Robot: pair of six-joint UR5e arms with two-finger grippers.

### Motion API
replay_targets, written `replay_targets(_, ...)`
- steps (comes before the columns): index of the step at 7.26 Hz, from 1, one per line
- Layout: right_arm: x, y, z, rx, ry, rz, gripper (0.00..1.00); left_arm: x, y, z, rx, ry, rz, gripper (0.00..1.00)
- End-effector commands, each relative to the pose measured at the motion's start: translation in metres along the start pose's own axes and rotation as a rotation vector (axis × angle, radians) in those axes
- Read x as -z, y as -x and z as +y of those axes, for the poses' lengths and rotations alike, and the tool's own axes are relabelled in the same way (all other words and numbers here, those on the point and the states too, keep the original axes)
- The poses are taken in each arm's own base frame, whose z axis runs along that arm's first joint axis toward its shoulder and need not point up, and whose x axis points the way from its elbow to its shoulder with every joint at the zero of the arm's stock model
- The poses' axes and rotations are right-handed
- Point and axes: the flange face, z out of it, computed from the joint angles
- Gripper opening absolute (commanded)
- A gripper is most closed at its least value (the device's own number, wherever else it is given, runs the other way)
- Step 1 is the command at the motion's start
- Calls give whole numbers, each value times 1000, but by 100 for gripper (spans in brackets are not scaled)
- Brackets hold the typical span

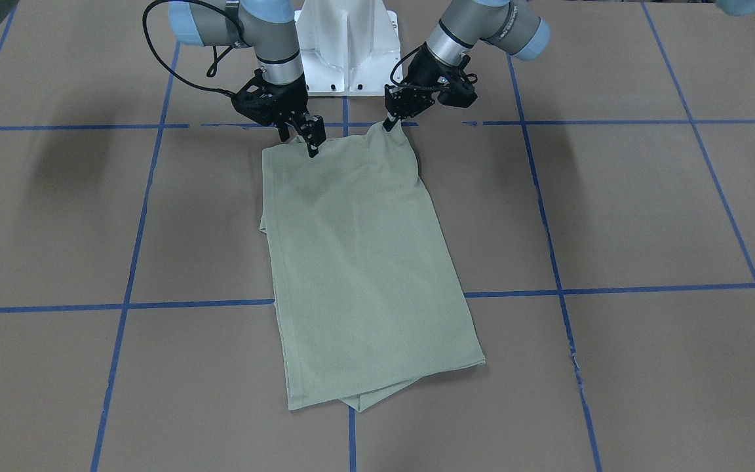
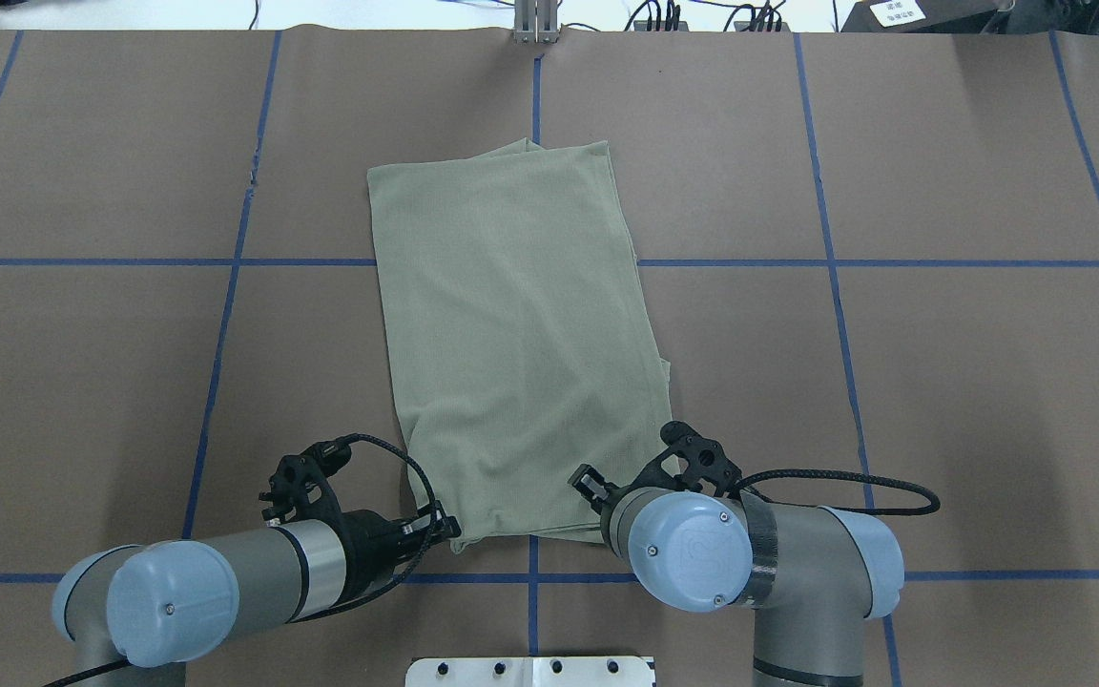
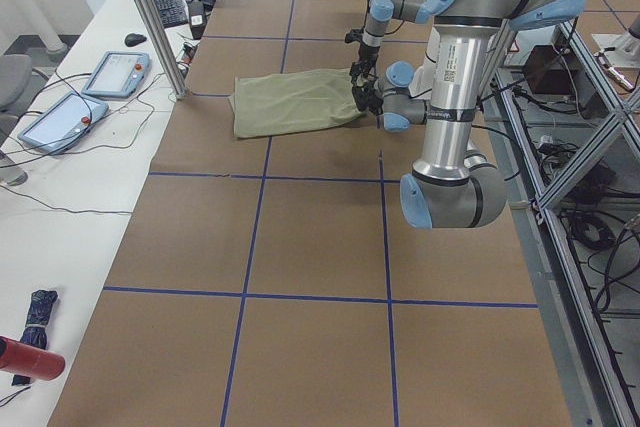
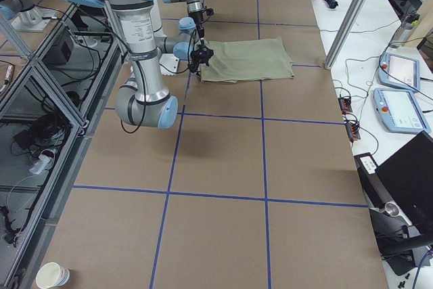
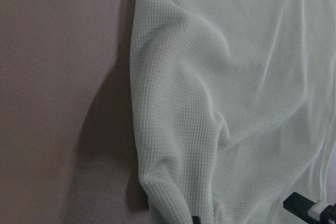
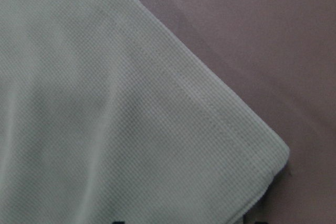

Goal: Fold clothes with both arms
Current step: 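Grasp the near corners of the shirt with both grippers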

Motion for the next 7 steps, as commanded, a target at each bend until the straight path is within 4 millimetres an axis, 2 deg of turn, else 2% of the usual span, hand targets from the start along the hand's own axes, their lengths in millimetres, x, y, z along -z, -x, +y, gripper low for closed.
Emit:
replay_targets(1, 2, 3, 3, -19, 4, -7, 38, 0, 0, -1, 0, -1, 0, 0)
replay_targets(2, 2, 3, 4, -17, 6, -6, 34, 0, 0, -1, 0, -1, 0, 0)
replay_targets(3, 4, 4, 5, -17, 9, -9, 4, 0, 0, -1, 0, -1, 0, 0)
replay_targets(4, 5, 4, 5, -18, 10, -11, 0, 0, 0, -1, 0, -1, 0, 0)
replay_targets(6, 8, 5, 2, -19, 8, -14, 0, 1, -1, 1, 0, 1, 2, 0)
replay_targets(7, 29, 10, -3, -22, 24, -40, 0, 4, -4, 1, 0, 6, 10, 0)
